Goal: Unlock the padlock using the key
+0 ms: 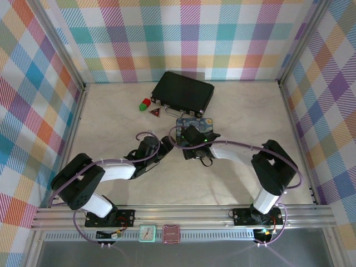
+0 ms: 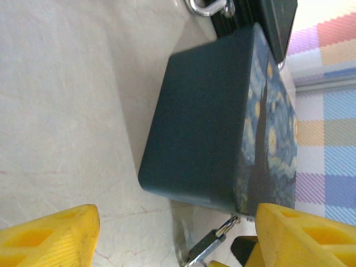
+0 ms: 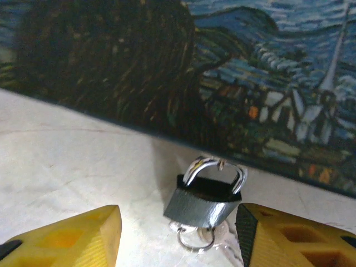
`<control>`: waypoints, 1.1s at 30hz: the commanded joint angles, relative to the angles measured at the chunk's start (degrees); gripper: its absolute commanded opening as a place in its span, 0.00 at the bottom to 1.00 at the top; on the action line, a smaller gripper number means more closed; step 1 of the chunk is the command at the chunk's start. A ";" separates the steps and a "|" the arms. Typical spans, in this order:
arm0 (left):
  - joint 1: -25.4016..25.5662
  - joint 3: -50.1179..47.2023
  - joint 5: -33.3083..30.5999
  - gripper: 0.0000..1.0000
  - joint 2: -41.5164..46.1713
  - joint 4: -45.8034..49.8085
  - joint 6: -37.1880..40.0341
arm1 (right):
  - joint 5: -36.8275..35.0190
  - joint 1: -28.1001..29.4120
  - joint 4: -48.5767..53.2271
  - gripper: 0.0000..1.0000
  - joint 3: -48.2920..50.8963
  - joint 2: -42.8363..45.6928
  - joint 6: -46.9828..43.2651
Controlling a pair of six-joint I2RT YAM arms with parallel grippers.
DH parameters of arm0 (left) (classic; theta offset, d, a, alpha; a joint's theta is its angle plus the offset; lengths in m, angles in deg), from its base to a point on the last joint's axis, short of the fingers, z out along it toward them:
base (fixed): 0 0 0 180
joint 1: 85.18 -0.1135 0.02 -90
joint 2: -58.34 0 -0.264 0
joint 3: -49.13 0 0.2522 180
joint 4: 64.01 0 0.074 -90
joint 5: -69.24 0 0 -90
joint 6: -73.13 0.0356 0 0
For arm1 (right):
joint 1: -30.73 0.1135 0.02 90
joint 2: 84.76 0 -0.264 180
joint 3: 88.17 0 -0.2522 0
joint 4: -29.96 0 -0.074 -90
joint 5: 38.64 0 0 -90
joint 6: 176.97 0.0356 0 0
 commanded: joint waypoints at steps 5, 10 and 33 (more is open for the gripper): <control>-1.68 -0.01 0.88 0.73 2.30 2.19 3.37 | -4.22 0.54 1.22 0.46 -3.60 -6.18 -1.60; -1.98 -3.29 0.15 0.73 4.34 1.14 2.13 | 0.64 0.84 0.50 0.34 -5.32 -7.97 -10.81; -2.34 -11.34 -8.52 0.72 34.41 28.76 2.75 | 18.19 2.79 -5.68 0.67 -18.06 -11.76 -9.41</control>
